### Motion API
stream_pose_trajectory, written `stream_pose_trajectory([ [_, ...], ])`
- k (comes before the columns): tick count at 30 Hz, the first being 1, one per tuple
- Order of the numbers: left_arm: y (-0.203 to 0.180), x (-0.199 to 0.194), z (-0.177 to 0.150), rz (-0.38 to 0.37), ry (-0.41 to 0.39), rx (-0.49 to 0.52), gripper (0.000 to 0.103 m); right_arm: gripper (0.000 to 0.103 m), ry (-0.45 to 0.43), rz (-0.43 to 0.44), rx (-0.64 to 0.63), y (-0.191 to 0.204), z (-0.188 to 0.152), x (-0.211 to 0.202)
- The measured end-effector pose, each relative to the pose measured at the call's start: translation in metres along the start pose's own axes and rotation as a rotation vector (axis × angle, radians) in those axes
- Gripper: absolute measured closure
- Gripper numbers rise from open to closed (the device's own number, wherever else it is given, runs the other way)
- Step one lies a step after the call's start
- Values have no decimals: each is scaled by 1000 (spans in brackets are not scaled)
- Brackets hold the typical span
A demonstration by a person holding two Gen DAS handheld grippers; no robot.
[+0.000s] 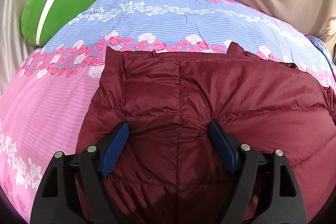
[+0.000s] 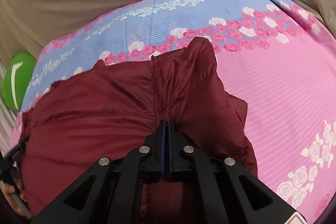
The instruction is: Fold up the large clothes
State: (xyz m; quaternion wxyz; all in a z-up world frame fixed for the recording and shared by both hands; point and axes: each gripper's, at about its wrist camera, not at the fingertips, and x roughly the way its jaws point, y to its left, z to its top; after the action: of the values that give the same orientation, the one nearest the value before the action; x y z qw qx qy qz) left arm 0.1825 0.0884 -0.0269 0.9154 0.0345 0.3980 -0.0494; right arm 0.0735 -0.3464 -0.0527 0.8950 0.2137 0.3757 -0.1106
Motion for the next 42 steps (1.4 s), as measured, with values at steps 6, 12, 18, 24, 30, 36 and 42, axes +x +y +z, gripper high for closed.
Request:
stream_pose_trajectory([
  [6, -2, 1, -1, 15, -5, 9, 26, 88, -36, 102, -25, 30, 0, -36],
  [12, -3, 1, -2, 25, -10, 15, 26, 88, 61, 305, -194, 121, -14, -36],
  [18, -3, 0, -2, 21, -13, 10, 26, 89, 119, 275, -294, 164, -26, 0],
  [24, -3, 0, -3, 19, -16, 7, 26, 88, 149, 258, -301, 166, -24, 9],
  [30, -4, 1, -4, 22, -19, 5, 26, 88, 96, 266, -335, 192, -3, 2],
  [36, -3, 0, -5, 16, -21, -1, 26, 88, 154, 210, -363, 216, -1, 46],
  [42, -1, 1, -5, -1, -14, -19, 25, 91, 208, 194, -362, 217, -6, 64],
])
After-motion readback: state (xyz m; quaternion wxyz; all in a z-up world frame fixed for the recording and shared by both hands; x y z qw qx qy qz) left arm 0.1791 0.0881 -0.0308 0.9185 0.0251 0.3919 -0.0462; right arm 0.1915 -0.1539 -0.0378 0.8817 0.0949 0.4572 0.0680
